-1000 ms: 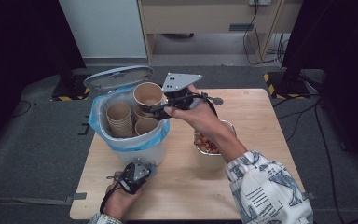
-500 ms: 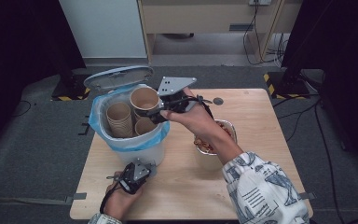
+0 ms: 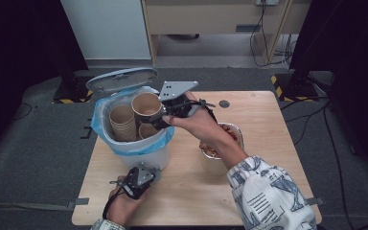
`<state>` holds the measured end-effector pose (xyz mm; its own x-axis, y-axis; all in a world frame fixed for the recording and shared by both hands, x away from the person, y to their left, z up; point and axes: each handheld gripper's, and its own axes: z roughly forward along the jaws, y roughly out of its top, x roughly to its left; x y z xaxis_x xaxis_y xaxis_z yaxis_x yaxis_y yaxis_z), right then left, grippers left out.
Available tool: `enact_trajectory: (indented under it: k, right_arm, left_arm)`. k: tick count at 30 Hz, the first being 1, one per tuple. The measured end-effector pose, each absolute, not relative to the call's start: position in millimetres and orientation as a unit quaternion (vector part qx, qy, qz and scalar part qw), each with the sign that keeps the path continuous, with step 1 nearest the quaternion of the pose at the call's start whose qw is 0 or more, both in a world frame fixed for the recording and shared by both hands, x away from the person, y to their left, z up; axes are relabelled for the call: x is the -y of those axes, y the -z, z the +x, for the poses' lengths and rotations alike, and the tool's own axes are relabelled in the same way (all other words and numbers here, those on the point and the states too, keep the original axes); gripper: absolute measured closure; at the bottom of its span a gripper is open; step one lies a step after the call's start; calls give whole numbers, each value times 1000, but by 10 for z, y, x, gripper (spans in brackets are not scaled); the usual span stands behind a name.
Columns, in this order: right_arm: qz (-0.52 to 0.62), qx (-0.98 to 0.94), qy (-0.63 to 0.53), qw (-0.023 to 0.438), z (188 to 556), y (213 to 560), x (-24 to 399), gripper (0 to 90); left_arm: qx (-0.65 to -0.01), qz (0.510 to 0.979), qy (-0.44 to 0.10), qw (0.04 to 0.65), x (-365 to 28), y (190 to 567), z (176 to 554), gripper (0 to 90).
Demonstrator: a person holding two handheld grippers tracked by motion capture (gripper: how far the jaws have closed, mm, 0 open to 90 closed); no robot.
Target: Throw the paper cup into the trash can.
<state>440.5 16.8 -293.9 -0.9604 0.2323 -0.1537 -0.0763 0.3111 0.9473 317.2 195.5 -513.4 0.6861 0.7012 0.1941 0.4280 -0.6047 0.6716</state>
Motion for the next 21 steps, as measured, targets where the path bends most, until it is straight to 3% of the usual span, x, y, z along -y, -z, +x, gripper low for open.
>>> enact_trajectory:
  k: [13, 21]
  right_arm:
    - [42, -804, -579, 128, 4396, 2967, -216, 274]
    - [50, -812, -570, 120, 4402, 3029, -267, 182]
  left_arm:
    - [-326, 867, -226, 303, -1955, 5134, 3171, 895]
    - [-326, 867, -225, 303, -1957, 5134, 3172, 895]
